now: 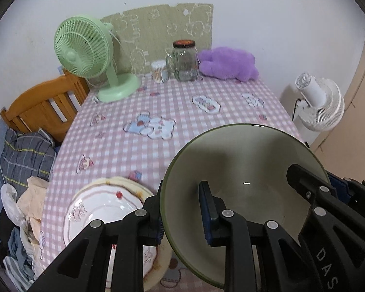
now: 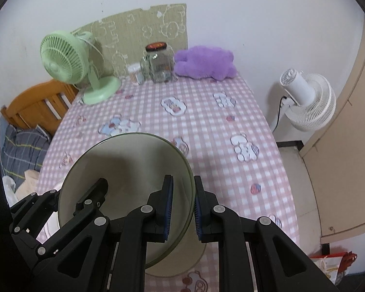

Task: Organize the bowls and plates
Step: 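Carry the cream bowl with both grippers toward the other bowls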

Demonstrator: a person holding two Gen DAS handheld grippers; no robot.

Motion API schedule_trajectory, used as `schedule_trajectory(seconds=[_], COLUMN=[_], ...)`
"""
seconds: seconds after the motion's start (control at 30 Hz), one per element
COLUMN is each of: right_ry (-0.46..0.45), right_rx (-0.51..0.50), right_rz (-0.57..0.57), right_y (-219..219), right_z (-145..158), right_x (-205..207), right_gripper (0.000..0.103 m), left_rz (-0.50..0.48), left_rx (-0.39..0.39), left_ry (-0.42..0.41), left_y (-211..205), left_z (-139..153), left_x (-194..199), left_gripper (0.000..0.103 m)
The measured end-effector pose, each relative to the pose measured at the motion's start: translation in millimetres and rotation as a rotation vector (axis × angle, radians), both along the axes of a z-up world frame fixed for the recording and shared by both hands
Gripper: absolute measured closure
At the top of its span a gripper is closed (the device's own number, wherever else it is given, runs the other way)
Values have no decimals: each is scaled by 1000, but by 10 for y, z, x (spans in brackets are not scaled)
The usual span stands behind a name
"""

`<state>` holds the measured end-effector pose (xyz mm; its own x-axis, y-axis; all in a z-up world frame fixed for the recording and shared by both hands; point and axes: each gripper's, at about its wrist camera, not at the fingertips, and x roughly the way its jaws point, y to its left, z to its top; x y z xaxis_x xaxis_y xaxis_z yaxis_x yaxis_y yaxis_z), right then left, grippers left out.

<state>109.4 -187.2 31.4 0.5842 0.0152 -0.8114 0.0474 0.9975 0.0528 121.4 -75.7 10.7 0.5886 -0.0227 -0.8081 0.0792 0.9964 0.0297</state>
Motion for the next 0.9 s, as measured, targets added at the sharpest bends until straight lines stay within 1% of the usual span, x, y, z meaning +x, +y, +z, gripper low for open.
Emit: schedule_trajectory(seconds=[0.3,0.7,0.9], right_ry=[57,125,119], right_rx=[-10,-22,-28], right_rz=[-28,-43,-34], right_y=[-33,-92,-106], right_z=[-292,-581,-650], right_x=[-208,-252,-217], right_gripper=[84,84,84], left_rz=[-34,-55,-46], left_rx=[12,13,5], left_ry=[46,116,133], left_y=[-71,-144,-153], left_z=[-272,-567,-648], left_x=[-167,-182,-129], left_gripper=[82,82,82])
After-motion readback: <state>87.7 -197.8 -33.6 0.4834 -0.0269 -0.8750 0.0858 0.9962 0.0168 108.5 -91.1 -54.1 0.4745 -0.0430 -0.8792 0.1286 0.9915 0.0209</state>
